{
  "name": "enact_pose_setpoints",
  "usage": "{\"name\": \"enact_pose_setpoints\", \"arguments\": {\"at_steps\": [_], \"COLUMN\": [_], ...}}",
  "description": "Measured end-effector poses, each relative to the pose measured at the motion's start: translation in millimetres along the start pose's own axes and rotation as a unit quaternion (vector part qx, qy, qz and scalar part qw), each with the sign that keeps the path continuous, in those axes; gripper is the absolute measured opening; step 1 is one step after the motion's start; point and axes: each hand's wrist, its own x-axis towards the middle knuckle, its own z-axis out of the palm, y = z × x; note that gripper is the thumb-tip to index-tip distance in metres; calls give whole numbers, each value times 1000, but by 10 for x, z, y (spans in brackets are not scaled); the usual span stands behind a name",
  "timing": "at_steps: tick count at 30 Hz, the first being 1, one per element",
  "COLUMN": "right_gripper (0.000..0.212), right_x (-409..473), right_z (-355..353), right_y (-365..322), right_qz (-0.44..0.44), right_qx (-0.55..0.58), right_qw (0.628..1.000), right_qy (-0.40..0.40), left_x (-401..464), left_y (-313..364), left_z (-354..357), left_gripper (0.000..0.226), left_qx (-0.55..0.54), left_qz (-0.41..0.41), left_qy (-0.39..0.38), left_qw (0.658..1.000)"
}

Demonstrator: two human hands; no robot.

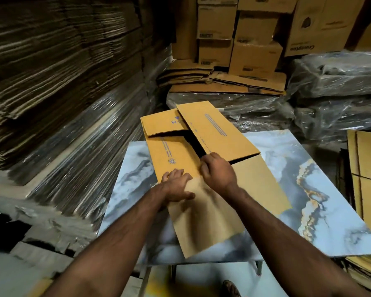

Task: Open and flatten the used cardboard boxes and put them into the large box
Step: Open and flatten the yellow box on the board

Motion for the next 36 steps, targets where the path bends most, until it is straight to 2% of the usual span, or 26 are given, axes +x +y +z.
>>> {"name": "enact_pose_setpoints", "arguments": {"at_steps": [2, 4, 5, 7, 8, 10, 12, 14, 16, 18, 21, 23, 26, 30, 32, 36], "right_gripper": [36, 48, 53, 58, 59, 67, 83, 78, 71, 70, 71, 71, 74, 80, 81, 84], "right_x": [236, 457, 554, 722, 785, 877, 908, 882, 849, 833, 932, 1086, 1402, 1726, 1775, 1618], "right_z": [12, 60, 92, 164, 202, 286, 373, 432, 460, 501, 468, 315, -14, -303, -328, -231], "right_y": [-122, -236, -290, -377, -409, -425, -382, -352, -334, -275, -122, 23, 346, 872, 1140, 1616], "right_qz": [3, 19, 27, 52, 76, 141, 180, 192, 188, 165, 77, 44, 43, 71, 84, 127], "right_qx": [49, 92, 111, 149, 176, 201, 168, 150, 130, 84, -46, -89, -158, -248, -261, -313], "right_qw": [998, 992, 987, 976, 969, 957, 958, 955, 950, 959, 986, 992, 986, 963, 955, 929], "right_qy": [-26, -82, -109, -148, -156, -156, -145, -168, -214, -216, -137, -77, -32, -79, -109, -151], "left_x": [-12, 7, 30, 116, 169, 251, 294, 333, 388, 478, 616, 684, 749, 808, 847, 923], "left_y": [10, 15, 21, 23, 19, -28, -82, -120, -122, -103, -138, -220, -293, -287, -326, -373], "left_z": [-95, -205, -252, -291, -295, -289, -283, -277, -285, -326, -409, -414, -447, -610, -595, -429], "left_gripper": [44, 16, 15, 25, 35, 53, 70, 82, 87, 86, 77, 74, 87, 124, 128, 122], "left_qx": [-49, -92, -101, -79, -64, -65, -111, -145, -143, -144, -164, -194, -202, -223, -243, -170], "left_qz": [-13, -45, -66, -120, -148, -207, -243, -255, -268, -283, -308, -311, -323, -359, -348, -319], "left_qy": [13, 82, 131, 197, 201, 166, 121, 100, 96, 100, 127, 131, 97, 43, 62, 101], "left_qw": [999, 991, 984, 970, 966, 962, 956, 951, 948, 943, 928, 921, 919, 905, 903, 927]}}
